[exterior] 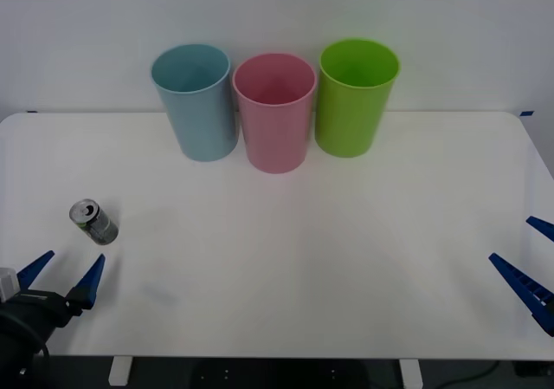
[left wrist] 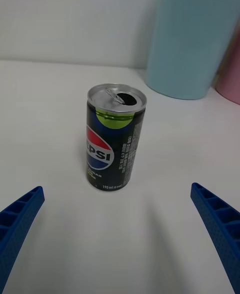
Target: Grasp the object on the table and drop it into the matching bin: aluminum can to the light blue bin, PET bottle to the pink bin.
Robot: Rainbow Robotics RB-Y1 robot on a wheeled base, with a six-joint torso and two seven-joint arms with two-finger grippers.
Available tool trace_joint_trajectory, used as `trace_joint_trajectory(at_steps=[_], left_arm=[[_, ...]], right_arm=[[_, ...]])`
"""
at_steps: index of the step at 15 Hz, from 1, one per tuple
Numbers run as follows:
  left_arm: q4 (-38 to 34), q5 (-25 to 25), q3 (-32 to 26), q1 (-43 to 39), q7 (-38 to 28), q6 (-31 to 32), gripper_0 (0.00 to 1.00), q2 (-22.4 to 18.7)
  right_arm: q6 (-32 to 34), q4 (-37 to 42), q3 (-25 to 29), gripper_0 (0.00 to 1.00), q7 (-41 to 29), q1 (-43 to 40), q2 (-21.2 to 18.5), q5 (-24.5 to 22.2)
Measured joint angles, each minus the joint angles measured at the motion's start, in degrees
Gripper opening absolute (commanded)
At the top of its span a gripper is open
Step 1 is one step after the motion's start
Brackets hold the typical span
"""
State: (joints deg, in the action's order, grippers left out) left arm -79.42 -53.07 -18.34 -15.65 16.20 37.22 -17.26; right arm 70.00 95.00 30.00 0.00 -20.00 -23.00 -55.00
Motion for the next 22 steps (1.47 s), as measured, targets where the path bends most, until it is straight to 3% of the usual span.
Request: trace_joint_trajectory(at_steps=[17,22], left_arm=[[16.90,-2.72,0.04,18.15,2.75,-2.95,1.00,0.00],[18.39,-3.34,0.33,20.12,2.95,-3.71,1.00,0.02]], right_arm=[[0.00,0.00,0.00,1.00,0.00,0.00,0.00,0.00],[0.00,0.00,0.00,1.00,0.00,0.00,0.00,0.00]])
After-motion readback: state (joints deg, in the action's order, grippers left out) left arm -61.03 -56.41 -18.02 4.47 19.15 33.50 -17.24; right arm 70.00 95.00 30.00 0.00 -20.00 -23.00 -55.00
